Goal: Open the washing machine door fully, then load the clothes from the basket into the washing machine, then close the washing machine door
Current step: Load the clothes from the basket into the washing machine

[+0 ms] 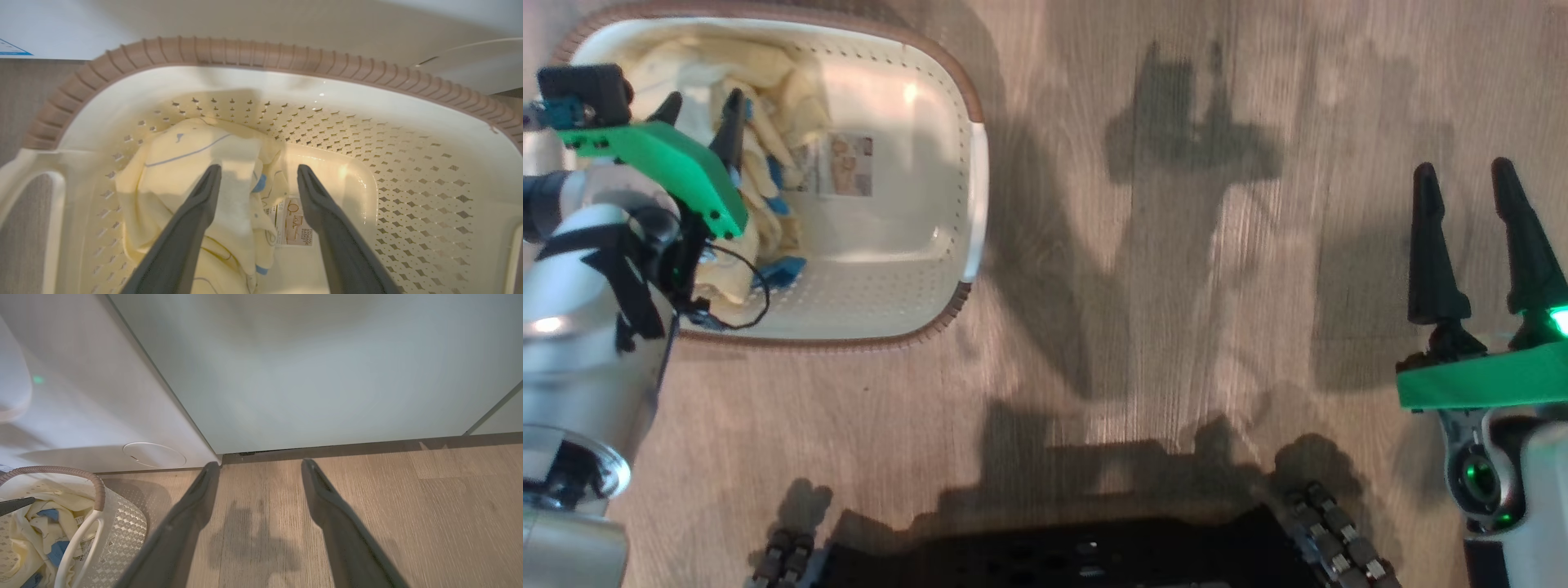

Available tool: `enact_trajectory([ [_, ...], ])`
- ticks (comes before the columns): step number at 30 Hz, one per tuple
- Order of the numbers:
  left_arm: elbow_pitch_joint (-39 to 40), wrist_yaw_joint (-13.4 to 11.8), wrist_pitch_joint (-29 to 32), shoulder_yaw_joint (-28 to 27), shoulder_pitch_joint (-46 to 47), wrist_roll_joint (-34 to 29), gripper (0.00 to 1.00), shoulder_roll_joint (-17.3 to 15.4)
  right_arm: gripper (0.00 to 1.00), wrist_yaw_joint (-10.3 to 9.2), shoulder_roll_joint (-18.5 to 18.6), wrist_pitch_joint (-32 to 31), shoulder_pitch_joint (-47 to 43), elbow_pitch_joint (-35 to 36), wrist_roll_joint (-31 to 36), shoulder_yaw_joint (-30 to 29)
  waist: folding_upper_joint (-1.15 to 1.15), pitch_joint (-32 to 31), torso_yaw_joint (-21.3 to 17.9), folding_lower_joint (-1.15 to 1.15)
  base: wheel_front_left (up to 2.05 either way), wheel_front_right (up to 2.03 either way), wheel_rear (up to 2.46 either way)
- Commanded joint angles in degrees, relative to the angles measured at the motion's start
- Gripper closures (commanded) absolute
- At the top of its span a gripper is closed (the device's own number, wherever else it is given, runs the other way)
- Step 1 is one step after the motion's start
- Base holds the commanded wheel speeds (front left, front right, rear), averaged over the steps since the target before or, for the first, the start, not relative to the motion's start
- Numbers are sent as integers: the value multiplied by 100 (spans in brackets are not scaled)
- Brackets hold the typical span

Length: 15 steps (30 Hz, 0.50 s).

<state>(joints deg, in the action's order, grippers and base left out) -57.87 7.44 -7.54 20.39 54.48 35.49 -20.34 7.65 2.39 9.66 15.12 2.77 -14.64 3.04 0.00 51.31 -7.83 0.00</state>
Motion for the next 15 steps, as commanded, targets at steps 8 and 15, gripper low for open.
enact_trajectory([
  [8,-139,3,388,270,255,426,0,-547,0,-16,49,70,-36,150,-55,176,0,377,-240,0,0,0,0],
  [15,-513,4,385,390,554,597,0,-573,0,-16,49,74,-51,225,-21,173,0,517,-292,0,0,0,0],
])
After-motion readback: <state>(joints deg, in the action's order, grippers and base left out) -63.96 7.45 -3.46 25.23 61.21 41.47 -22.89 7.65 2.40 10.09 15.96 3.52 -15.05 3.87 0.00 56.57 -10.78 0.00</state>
